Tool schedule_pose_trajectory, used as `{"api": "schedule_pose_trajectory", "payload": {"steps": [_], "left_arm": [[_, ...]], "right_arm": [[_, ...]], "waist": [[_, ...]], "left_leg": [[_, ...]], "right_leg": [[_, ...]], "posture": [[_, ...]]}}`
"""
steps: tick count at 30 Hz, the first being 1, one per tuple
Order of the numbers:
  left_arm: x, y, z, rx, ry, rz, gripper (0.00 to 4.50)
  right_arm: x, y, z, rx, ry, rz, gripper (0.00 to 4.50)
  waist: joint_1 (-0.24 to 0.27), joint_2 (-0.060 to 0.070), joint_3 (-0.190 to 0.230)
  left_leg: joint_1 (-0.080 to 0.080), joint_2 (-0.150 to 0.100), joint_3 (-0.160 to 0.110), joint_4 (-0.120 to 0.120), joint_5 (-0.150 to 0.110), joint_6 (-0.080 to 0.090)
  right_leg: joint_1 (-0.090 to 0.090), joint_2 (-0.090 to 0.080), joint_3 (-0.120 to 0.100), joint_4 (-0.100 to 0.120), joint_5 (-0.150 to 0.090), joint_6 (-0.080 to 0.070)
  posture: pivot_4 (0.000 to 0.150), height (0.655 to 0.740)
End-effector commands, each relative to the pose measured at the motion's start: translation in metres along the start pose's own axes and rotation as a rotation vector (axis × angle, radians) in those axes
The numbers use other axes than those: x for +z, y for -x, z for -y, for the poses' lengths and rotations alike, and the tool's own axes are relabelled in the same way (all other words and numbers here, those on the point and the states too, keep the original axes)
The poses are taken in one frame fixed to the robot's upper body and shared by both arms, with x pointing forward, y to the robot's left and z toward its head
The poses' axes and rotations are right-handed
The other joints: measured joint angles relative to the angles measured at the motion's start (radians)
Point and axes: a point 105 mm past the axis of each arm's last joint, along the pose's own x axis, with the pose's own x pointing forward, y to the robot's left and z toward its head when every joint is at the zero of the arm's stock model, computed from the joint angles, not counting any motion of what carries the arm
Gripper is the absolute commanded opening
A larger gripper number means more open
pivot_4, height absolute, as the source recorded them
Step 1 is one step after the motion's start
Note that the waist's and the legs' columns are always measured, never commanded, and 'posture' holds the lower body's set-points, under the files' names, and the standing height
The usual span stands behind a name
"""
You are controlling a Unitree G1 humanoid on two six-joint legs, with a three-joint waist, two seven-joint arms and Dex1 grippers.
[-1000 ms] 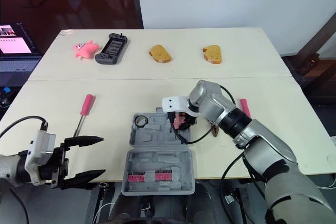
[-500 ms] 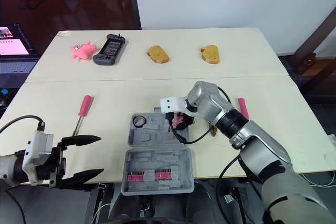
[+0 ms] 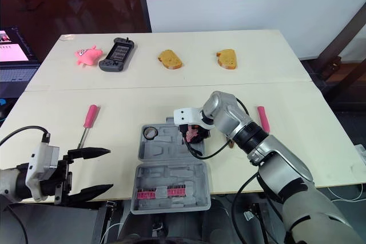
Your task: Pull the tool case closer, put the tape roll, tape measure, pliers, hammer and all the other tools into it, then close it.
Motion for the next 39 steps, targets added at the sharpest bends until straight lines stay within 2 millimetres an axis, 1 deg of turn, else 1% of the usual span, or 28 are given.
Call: {"api": "schedule_pose_trajectory", "payload": {"steps": [1, 6, 7, 8, 9, 11, 13, 18, 20, 22, 24, 26, 27, 29, 33, 39], "left_arm": [[0.004, -0.002, 0.001, -0.016, -0.037, 0.011, 4.50], [0.004, -0.002, 0.000, -0.021, -0.039, 0.011, 4.50], [0.004, -0.002, 0.000, -0.021, -0.039, 0.011, 4.50], [0.004, -0.002, 0.000, -0.022, -0.039, 0.011, 4.50], [0.004, -0.002, 0.000, -0.023, -0.039, 0.011, 4.50], [0.004, -0.003, 0.000, -0.025, -0.039, 0.012, 4.50], [0.004, -0.003, 0.000, -0.025, -0.040, 0.014, 4.50], [0.004, -0.003, 0.000, -0.023, -0.039, 0.018, 4.50], [0.003, -0.004, 0.000, -0.024, -0.038, 0.019, 4.50], [0.003, -0.005, -0.001, -0.027, -0.039, 0.021, 4.50], [0.003, -0.006, -0.001, -0.029, -0.040, 0.021, 4.50], [0.003, -0.006, -0.002, -0.035, -0.043, 0.023, 4.50], [0.003, -0.007, -0.002, -0.037, -0.044, 0.023, 4.50], [0.003, -0.007, -0.003, -0.041, -0.045, 0.023, 4.50], [0.003, -0.008, -0.004, -0.052, -0.052, 0.023, 4.50], [0.003, -0.007, -0.006, -0.056, -0.057, 0.019, 4.50]], "right_arm": [[-0.001, -0.012, -0.006, 0.025, -0.005, -0.002, 2.97], [-0.001, -0.007, -0.003, 0.014, -0.014, -0.003, 2.97], [-0.002, -0.005, -0.002, 0.003, -0.012, -0.007, 4.02], [-0.001, -0.002, -0.001, -0.003, -0.002, -0.006, 4.37], [0.000, 0.001, -0.001, -0.003, 0.006, -0.003, 4.46], [0.005, 0.009, 0.002, -0.018, 0.032, 0.006, 4.46], [0.012, 0.024, 0.004, -0.037, 0.041, 0.038, 4.46], [0.025, 0.051, 0.006, -0.073, 0.046, 0.117, 4.46], [0.031, 0.062, 0.007, -0.099, 0.042, 0.170, 4.46], [0.044, 0.076, 0.009, -0.156, 0.039, 0.312, 4.46], [0.050, 0.085, 0.011, -0.211, 0.054, 0.389, 4.46], [0.036, 0.083, 0.006, -0.215, 0.034, 0.361, 4.46], [0.030, 0.080, 0.001, -0.175, 0.008, 0.335, 4.46], [0.024, 0.076, -0.006, -0.114, -0.039, 0.315, 4.46], [0.009, 0.058, -0.005, -0.118, -0.176, 0.249, 4.46], [-0.001, 0.036, -0.012, -0.103, -0.220, 0.197, 4.46]], "waist": [[0.000, -0.001, 0.000], [-0.001, 0.000, 0.000], [-0.001, 0.000, 0.000], [-0.001, 0.000, 0.000], [0.000, 0.000, 0.000], [0.002, 0.001, 0.000], [0.003, 0.000, 0.000], [0.003, 0.000, 0.000], [0.003, 0.000, 0.000], [0.003, 0.000, 0.000], [0.004, 0.000, 0.000], [0.006, 0.000, 0.000], [0.008, 0.000, 0.000], [0.009, 0.000, 0.000], [0.003, 0.000, 0.000], [0.002, 0.000, 0.000]], "left_leg": [[0.000, 0.000, 0.000, 0.000, 0.000, 0.000], [0.000, 0.000, 0.000, 0.000, 0.000, 0.000], [0.000, 0.000, 0.000, 0.000, 0.000, 0.000], [0.000, 0.000, 0.000, 0.000, 0.000, 0.000], [0.000, 0.000, 0.000, 0.000, 0.000, 0.000], [-0.001, 0.000, 0.000, 0.000, 0.000, 0.000], [-0.001, 0.000, -0.001, 0.000, 0.000, 0.000], [-0.001, 0.000, -0.002, 0.000, 0.000, 0.000], [-0.001, 0.000, -0.002, 0.000, 0.000, 0.000], [-0.001, 0.000, -0.002, 0.000, 0.000, 0.000], [-0.001, 0.000, -0.002, 0.000, 0.000, 0.000], [-0.001, 0.000, -0.002, 0.000, 0.000, 0.000], [-0.001, 0.000, -0.002, 0.000, 0.000, 0.000], [-0.001, -0.001, -0.002, 0.000, 0.000, 0.000], [-0.001, 0.000, -0.002, 0.000, 0.000, 0.000], [-0.001, 0.000, -0.002, -0.001, 0.000, 0.001]], "right_leg": [[0.000, 0.000, 0.000, 0.000, 0.000, 0.000], [0.000, 0.000, 0.000, 0.000, 0.000, 0.000], [0.000, 0.000, 0.000, 0.000, 0.000, 0.000], [0.000, 0.000, 0.000, 0.000, 0.000, 0.000], [0.000, 0.000, 0.000, 0.000, 0.000, 0.000], [-0.001, 0.000, 0.000, 0.000, 0.000, 0.000], [-0.001, -0.001, 0.000, 0.000, 0.000, 0.000], [-0.001, -0.001, 0.000, 0.000, 0.000, 0.000], [-0.001, -0.001, 0.000, 0.000, 0.000, 0.000], [-0.001, -0.001, 0.000, 0.000, 0.000, 0.000], [-0.001, -0.001, 0.000, 0.000, 0.000, 0.000], [-0.001, -0.001, 0.000, 0.000, 0.000, 0.000], [-0.001, -0.001, 0.000, -0.001, 0.000, 0.000], [-0.001, -0.001, 0.000, -0.001, 0.000, 0.000], [-0.001, -0.001, 0.000, 0.000, 0.000, 0.000], [-0.001, -0.001, 0.000, -0.001, 0.000, 0.000]], "posture": [[0.150, 0.7188], [0.150, 0.7188], [0.150, 0.7188], [0.150, 0.7188], [0.150, 0.7188], [0.150, 0.7188], [0.150, 0.7188], [0.150, 0.7188], [0.150, 0.7188], [0.150, 0.7188], [0.150, 0.7188], [0.150, 0.7188], [0.150, 0.7188], [0.150, 0.7188], [0.150, 0.7188], [0.150, 0.7188]]}}
